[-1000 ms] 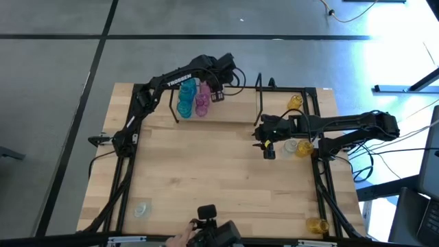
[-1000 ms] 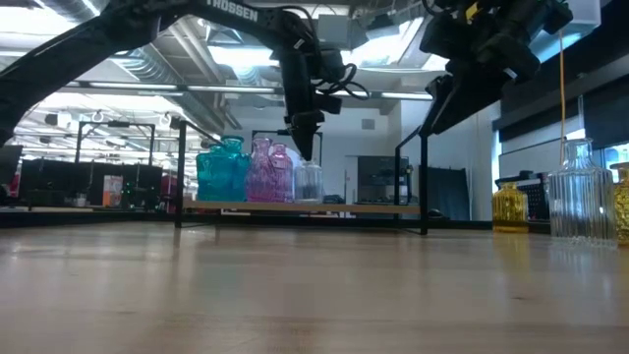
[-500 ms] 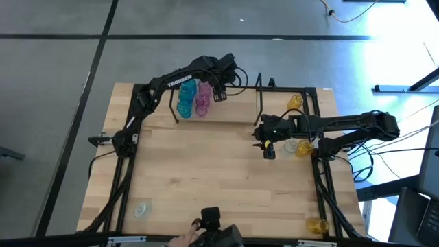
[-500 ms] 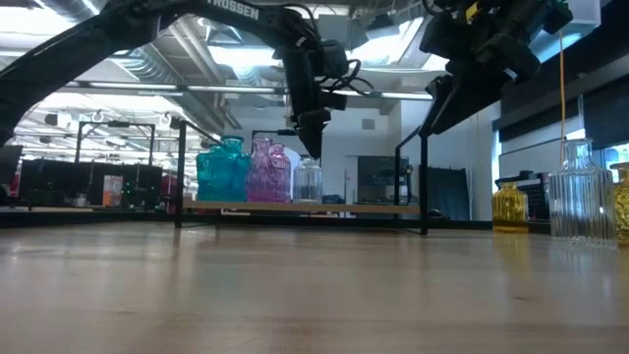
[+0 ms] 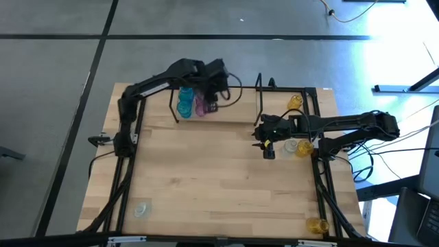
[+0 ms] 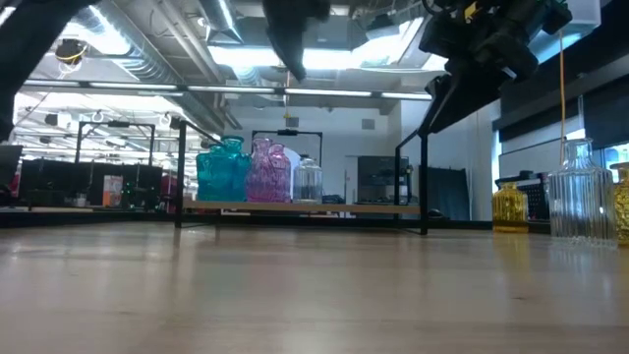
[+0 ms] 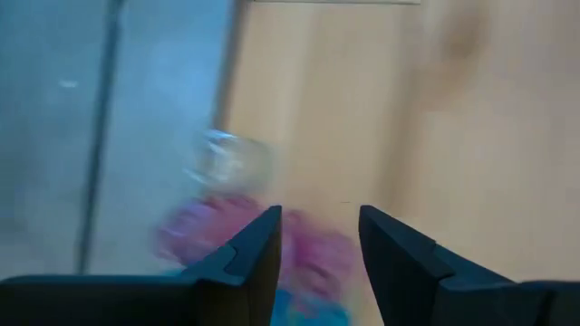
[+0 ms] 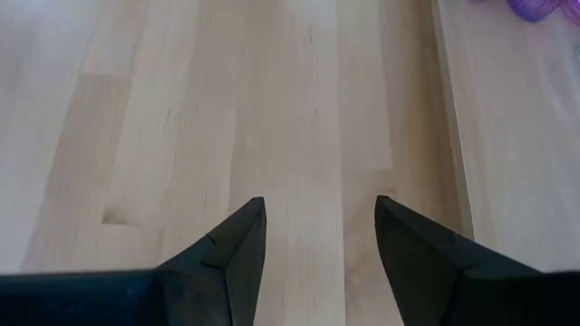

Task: Sort vases onto shelf
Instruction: Put the bottom transparent vase on the shelf aligned with the other transparent vase

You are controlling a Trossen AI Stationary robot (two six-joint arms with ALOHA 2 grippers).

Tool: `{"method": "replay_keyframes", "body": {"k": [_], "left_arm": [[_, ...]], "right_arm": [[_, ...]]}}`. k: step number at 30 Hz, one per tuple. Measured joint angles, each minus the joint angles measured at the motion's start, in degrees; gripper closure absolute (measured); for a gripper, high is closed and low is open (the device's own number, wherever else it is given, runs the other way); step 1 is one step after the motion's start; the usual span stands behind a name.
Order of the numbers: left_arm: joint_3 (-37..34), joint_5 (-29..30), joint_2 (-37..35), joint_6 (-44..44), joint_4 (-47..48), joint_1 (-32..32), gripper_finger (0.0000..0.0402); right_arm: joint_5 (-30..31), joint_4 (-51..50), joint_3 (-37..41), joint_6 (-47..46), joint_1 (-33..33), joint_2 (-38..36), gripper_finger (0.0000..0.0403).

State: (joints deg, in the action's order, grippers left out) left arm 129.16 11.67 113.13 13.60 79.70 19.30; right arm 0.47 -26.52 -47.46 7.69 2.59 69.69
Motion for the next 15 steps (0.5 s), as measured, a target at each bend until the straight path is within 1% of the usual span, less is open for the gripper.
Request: {"method": "replay_keyframes", "body": {"k": [2,5,7,9,11,15], "left_arm": [[0.0,-2.9,-1.5,-2.8,4.0,-2.4,0.026],[0.0,-9.3,-3.6,-5.9,9.3,-6.3,0.026],[0.0,-10.8,-5.1,-9.4,10.5,-9.6,0.026],[-0.8,-9.3,-7.2,-12.7,10.1,-13.4,0.026],[-2.3,-6.5,-9.2,-15.3,10.4,-17.5,0.026],[-8.4,-0.3,-13.8,-23.5,10.2,-25.1,0.026]], "right_arm": [[0.0,0.3,0.0,-0.3,0.0,0.0,0.0212],[0.0,0.4,0.0,-0.8,0.0,0.0,0.0212],[0.0,1.3,0.4,-1.3,0.0,0.0,0.0212],[-0.1,2.5,1.4,-1.2,0.0,0.0,0.0212],[-0.4,3.3,2.1,-0.7,0.0,0.0,0.0212],[-0.7,4.8,2.5,0.0,0.0,0.0,0.0212]]}}
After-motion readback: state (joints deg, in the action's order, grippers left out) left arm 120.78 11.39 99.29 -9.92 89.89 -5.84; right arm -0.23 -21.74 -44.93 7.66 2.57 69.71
